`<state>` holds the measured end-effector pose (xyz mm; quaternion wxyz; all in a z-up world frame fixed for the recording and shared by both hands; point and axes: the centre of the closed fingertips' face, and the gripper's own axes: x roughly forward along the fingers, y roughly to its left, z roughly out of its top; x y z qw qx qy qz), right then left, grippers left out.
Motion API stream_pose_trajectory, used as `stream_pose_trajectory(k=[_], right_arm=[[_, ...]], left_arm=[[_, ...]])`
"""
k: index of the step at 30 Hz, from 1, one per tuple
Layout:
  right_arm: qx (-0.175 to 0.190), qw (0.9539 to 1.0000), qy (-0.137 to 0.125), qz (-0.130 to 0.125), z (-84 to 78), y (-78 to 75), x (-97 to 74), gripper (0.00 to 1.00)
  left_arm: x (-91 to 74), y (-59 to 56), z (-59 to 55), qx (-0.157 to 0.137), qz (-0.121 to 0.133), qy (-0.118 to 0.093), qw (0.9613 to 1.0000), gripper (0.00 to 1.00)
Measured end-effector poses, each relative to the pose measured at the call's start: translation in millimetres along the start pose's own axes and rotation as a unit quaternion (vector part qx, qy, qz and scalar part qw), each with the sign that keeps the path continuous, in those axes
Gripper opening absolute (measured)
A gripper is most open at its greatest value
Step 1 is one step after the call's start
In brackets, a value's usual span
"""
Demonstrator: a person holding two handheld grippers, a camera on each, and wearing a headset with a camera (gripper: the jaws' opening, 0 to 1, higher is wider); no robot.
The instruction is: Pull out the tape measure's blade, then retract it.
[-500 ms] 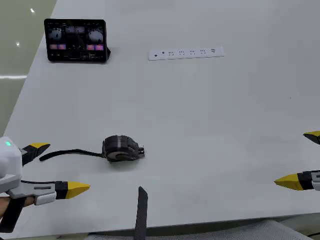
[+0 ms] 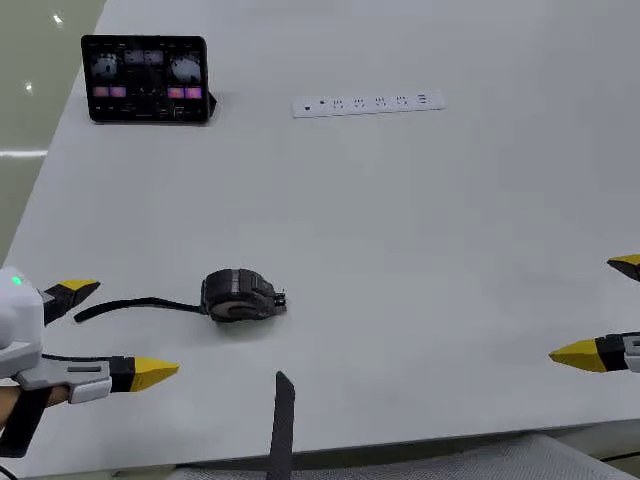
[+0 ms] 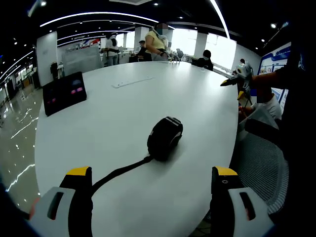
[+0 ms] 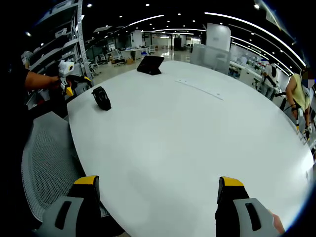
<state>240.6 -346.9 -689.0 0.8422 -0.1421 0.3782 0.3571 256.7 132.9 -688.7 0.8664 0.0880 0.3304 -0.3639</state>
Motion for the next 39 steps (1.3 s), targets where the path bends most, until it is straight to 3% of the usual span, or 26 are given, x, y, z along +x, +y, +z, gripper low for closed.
stream_pose_trajectory(k=[13,14,23,31,35,39], right_arm=[[-0.02,0.9996,-0.018,-0.005,13.5,-0.2,2.1,0.99],[-0.028,0.9992,-0.028,-0.004,18.4,0.7,3.5,0.99],[-0.044,0.9987,-0.023,0.015,36.3,8.6,20.6,0.99],[-0.07,0.9966,-0.027,0.034,58.9,17.2,35.2,0.99],[-0.083,0.9956,-0.03,0.031,67.7,17.2,41.9,0.99],[-0.101,0.9935,-0.036,0.038,76.1,18.2,49.0,0.99]], left_arm=[[0.0,0.3,5.0,0.023,-0.007,0.002,0.9997,0.99],[0.8,-0.8,7.1,0.025,-0.012,0.0,0.9996,0.99],[14.2,-2.8,23.4,0.067,-0.041,0.01,0.9969,0.99],[25.9,-9.8,33.5,0.119,-0.071,0.031,0.9899,0.99],[33.0,-14.2,40.1,0.129,-0.083,0.036,0.9875,0.99],[43.7,-16.6,44.3,0.165,-0.09,0.054,0.9807,0.99]])
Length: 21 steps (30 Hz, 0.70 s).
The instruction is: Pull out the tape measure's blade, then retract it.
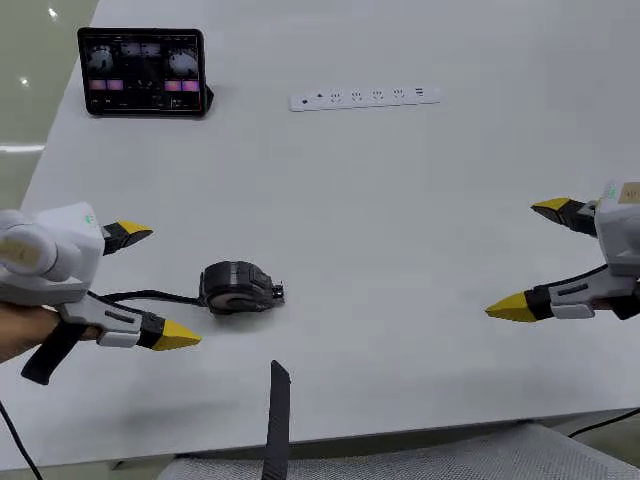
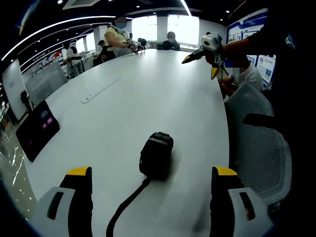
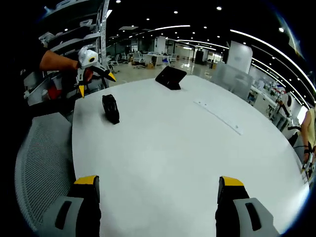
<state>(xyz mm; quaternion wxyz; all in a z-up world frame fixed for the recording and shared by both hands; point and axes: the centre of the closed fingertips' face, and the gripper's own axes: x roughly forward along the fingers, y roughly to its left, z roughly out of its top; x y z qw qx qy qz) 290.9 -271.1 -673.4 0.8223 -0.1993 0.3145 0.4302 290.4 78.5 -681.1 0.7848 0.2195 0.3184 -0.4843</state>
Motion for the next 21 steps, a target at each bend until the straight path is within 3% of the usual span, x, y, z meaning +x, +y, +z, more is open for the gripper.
stream_pose_trajectory(k=[7,11,16,21], right_arm=[[-0.018,0.9997,0.002,0.018,9.1,7.6,14.6,0.99],[-0.027,0.9992,-0.003,0.031,17.6,12.6,25.3,0.99],[-0.035,0.9986,-0.007,0.04,27.0,16.7,39.0,0.99],[-0.044,0.9976,-0.011,0.052,37.1,21.7,53.7,0.99]], left_arm=[[17.4,-0.1,13.4,0.031,-0.019,0.01,0.9993,0.99],[29.7,-2.6,12.4,0.034,-0.04,0.035,0.998,0.99],[40.7,-5.0,19.3,0.055,-0.054,0.043,0.9961,0.92],[51.5,-6.9,20.9,0.06,-0.068,0.052,0.9945,0.91]])
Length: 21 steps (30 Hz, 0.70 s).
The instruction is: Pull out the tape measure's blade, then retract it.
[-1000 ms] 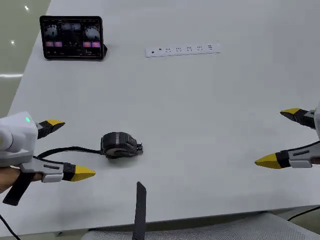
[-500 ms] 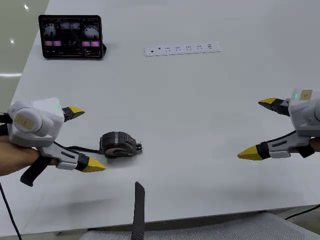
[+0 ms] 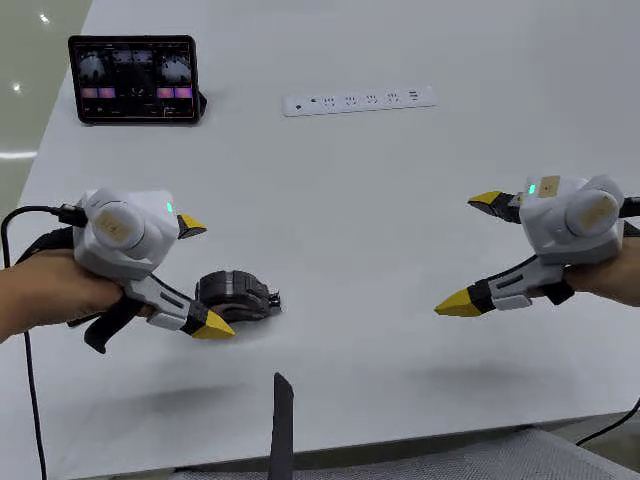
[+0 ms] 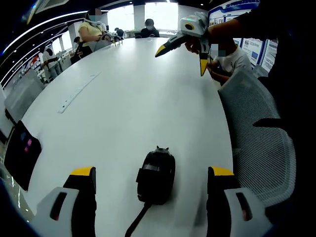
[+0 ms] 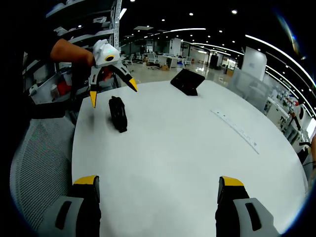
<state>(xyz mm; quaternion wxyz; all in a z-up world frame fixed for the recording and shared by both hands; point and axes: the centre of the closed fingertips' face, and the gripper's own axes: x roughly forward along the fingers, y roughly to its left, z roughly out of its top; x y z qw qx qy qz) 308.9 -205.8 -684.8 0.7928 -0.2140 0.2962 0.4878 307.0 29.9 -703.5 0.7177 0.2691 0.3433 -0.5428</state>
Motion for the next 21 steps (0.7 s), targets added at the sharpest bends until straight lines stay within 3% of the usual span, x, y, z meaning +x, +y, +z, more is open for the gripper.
stream_pose_trajectory(k=[7,16,21], right_arm=[[-0.024,0.9995,-0.008,0.021,12.8,5.2,20.1,0.99],[-0.044,0.9981,-0.019,0.04,28.3,12.9,51.5,0.99],[-0.052,0.997,-0.026,0.051,39.6,19.6,69.5,0.99]], left_arm=[[10.7,-0.4,-3.0,0.016,-0.015,0.02,0.9996,0.87],[28.1,-4.6,-9.8,0.027,-0.024,0.051,0.9981,0.73],[34.9,-9.8,-5.4,0.035,-0.04,0.057,0.997,0.63]])
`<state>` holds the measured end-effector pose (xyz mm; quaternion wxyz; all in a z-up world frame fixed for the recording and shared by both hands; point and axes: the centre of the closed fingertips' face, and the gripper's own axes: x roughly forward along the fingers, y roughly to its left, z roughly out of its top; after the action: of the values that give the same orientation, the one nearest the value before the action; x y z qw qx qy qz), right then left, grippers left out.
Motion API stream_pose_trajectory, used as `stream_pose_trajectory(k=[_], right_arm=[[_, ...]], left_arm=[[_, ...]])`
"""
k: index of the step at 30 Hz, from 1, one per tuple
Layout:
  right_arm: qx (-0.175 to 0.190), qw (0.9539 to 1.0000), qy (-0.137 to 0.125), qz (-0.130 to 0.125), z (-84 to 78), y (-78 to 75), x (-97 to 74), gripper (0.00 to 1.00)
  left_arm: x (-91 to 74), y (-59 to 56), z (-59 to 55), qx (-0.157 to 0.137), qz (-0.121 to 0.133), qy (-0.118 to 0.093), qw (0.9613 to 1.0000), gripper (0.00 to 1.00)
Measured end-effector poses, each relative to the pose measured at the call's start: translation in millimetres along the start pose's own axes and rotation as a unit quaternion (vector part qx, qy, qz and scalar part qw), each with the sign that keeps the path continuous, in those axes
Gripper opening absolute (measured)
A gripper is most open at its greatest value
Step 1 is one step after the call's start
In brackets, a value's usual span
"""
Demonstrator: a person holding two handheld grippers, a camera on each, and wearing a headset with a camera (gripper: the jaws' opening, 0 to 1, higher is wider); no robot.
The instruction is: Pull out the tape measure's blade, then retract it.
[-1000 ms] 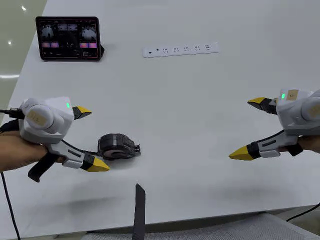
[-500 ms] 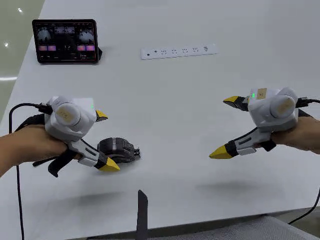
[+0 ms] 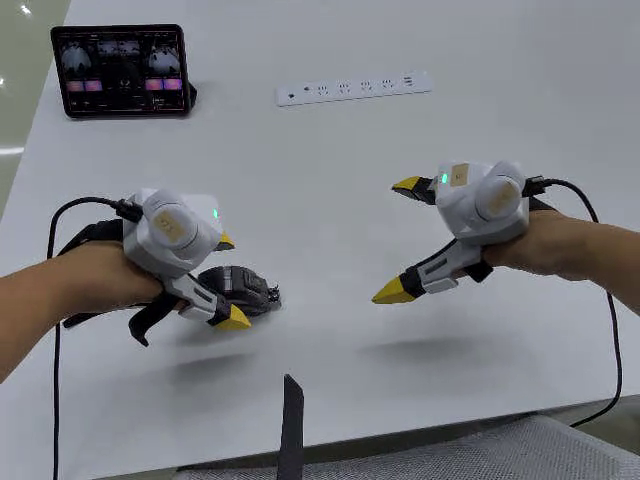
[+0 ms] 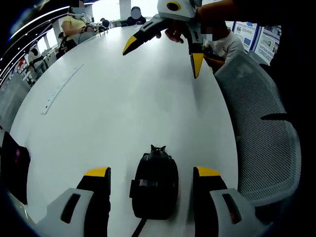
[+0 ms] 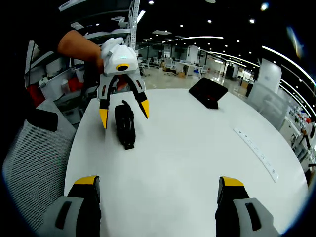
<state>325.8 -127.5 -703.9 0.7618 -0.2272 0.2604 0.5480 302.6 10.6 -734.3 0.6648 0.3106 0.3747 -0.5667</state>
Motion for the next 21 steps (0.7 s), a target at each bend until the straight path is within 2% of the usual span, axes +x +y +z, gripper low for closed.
stream_pose_trajectory(k=[4,7,8,9,11,14,17,21], right_arm=[[-0.011,0.9999,-0.001,0.013,7.3,4.6,13.0,0.99],[-0.018,0.9996,0.001,0.02,11.7,9.4,19.1,0.99],[-0.022,0.9995,0.0,0.024,14.0,11.9,21.6,0.99],[-0.024,0.9993,-0.001,0.027,15.6,13.5,23.4,0.99],[-0.027,0.9991,0.0,0.033,18.4,16.2,28.9,0.99],[-0.033,0.9985,0.001,0.045,21.3,19.6,36.3,0.91],[-0.035,0.9982,0.001,0.049,24.7,21.4,45.0,0.91],[-0.052,0.997,-0.002,0.058,28.6,24.9,57.1,0.83]], left_arm=[[5.6,-2.1,-1.4,0.001,-0.01,0.014,0.9999,0.54],[9.5,-3.1,-4.5,0.015,-0.014,0.027,0.9994,0.41],[9.6,-3.6,-6.8,0.023,-0.016,0.037,0.9989,0.34],[10.6,-3.5,-4.0,0.02,-0.013,0.031,0.9992,0.35],[10.4,-4.5,-5.7,0.024,-0.016,0.041,0.9987,0.35],[9.7,-4.0,-6.7,0.028,-0.016,0.046,0.9984,0.34],[10.8,-3.2,-7.7,0.035,-0.015,0.055,0.9978,0.34],[12.1,-1.0,-8.7,0.039,-0.008,0.06,0.9974,0.34]])
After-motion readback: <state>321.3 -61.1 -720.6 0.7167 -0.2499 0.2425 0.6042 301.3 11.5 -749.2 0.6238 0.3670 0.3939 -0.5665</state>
